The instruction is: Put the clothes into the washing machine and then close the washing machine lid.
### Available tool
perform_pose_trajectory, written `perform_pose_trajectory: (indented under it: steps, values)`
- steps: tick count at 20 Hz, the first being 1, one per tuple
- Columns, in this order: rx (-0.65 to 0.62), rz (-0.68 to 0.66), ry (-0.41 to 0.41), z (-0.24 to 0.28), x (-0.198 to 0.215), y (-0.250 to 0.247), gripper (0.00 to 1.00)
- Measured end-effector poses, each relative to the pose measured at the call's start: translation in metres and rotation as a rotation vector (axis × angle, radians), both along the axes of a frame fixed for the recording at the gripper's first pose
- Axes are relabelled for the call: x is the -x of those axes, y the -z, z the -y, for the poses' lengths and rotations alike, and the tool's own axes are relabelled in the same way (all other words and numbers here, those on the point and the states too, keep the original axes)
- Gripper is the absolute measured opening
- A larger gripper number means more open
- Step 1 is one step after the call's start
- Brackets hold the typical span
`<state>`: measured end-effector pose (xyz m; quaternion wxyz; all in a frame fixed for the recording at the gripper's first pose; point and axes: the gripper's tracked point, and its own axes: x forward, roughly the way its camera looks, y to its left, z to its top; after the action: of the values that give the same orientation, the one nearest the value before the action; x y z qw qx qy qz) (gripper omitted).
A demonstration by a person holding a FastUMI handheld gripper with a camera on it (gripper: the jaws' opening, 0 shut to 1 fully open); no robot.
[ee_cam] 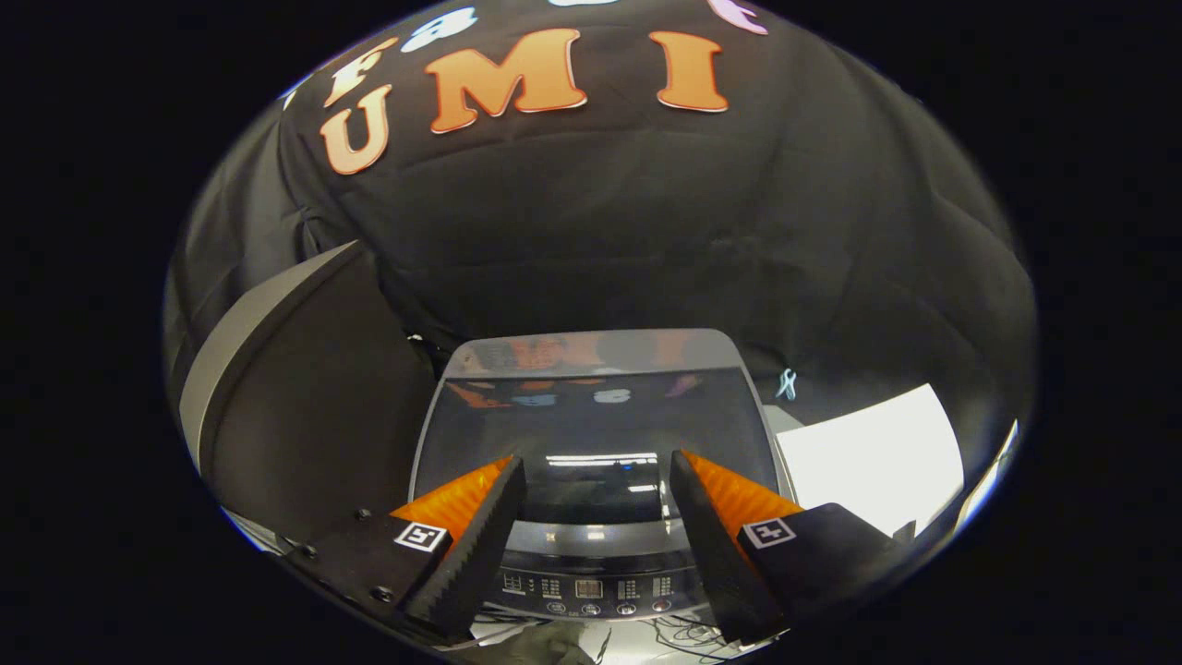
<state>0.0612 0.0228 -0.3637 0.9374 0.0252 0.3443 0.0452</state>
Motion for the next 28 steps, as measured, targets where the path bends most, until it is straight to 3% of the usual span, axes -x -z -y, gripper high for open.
perform_pose_trajectory:
  steps: [3, 13, 18, 28]
  values:
    - [-0.019, 0.067, 0.034, 0.020, 0.000, -0.047, 1.00]
    - [0.028, 0.442, 0.065, 0.079, -0.001, -0.280, 1.00]
    - [0.058, 0.541, 0.107, 0.092, 0.009, -0.333, 1.00]
    - [0.108, 0.621, 0.144, 0.094, 0.016, -0.365, 0.99]
